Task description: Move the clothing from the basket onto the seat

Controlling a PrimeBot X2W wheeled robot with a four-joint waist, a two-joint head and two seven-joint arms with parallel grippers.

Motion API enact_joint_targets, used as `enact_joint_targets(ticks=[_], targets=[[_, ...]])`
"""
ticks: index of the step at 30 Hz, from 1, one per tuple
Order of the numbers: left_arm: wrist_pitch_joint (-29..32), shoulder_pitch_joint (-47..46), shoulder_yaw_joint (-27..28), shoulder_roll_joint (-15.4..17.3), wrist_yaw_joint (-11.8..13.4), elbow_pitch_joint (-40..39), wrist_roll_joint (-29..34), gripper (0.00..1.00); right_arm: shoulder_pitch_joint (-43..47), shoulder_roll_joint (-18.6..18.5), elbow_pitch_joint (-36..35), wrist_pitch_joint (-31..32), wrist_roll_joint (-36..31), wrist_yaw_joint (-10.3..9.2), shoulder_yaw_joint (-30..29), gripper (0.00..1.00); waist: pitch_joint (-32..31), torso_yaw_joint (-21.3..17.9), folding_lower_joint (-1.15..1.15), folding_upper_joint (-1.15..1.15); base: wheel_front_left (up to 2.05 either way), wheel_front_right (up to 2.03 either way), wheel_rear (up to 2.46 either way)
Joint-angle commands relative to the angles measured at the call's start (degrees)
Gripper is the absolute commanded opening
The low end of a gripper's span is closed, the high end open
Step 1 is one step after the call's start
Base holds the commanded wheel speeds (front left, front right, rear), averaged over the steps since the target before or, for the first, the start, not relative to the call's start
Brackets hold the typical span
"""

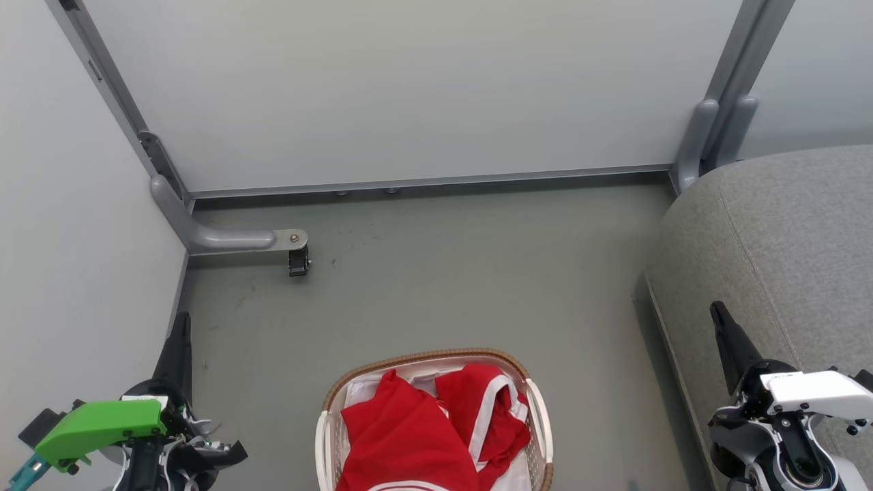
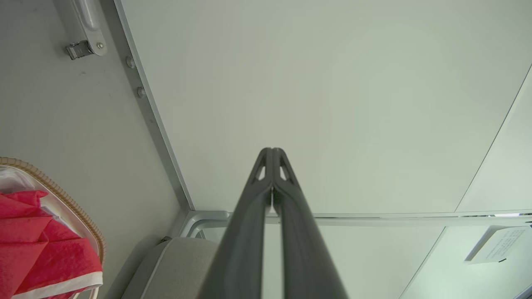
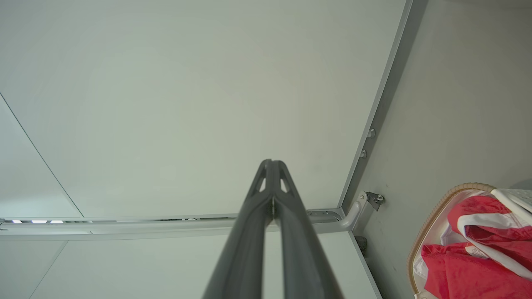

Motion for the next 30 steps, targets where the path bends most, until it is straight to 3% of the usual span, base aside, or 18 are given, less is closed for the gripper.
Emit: enact_joint_targets(ticks=[1,30], targets=[[0.1,0.6,0.1,0.0,-0.2,0.0,0.4,0.00,0.6,-0.2,0.0,0.2,-0.2,0.02,-0.2,0.00,0.0,0.0,0.00,0.00,0.00,0.00,0.00],[0.1,0.6,0.2,0.0,-0.2,0.0,0.5,0.00,0.6,-0.1,0.0,0.3,-0.2,0.02,-0.2,0.00,0.0,0.0,0.00,0.00,0.00,0.00,0.00]])
